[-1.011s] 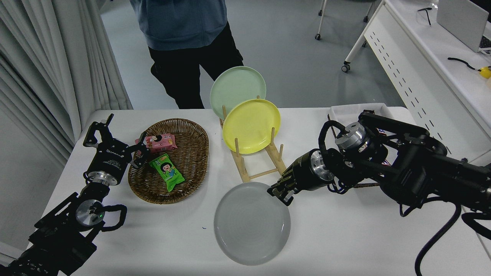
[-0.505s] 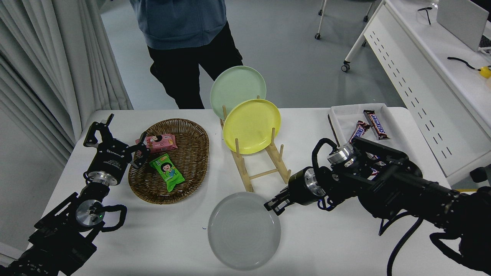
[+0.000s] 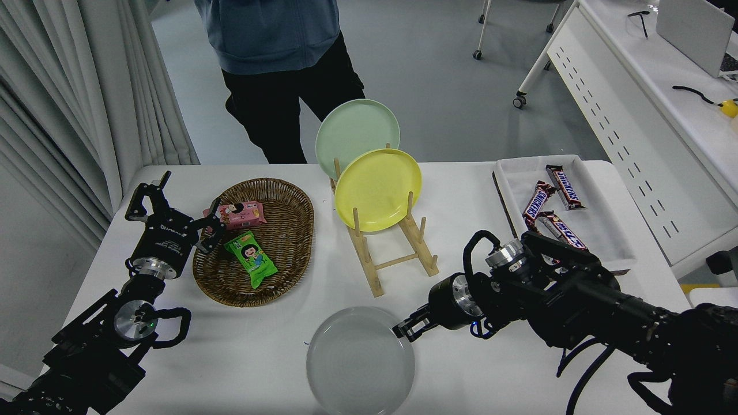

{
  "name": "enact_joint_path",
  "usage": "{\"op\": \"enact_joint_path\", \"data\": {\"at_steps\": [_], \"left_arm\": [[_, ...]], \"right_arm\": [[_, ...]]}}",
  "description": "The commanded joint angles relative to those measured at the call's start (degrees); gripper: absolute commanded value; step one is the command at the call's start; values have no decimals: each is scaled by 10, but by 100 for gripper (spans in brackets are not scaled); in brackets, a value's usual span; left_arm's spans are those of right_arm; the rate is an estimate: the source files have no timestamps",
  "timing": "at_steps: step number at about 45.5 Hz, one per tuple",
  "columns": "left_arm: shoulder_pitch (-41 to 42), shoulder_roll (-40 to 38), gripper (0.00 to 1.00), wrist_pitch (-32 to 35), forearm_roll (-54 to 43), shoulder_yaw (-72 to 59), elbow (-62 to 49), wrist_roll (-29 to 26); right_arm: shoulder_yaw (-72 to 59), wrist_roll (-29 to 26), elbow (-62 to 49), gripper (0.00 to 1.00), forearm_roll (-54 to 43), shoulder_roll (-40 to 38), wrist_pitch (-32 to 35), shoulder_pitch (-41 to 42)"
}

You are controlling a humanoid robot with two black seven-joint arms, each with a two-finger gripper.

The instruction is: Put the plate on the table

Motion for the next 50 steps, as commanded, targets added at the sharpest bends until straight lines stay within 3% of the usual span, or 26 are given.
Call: {"op": "enact_joint_path", "data": {"at_steps": [1,50], "left_arm": [[0,0,100,0,0,0,0,0],[0,0,100,0,0,0,1,0]], "right_arm": [[6,-1,-3,0,1,-5,0,0],[18,-1,-31,0,-13,-13,0,-1]]}}
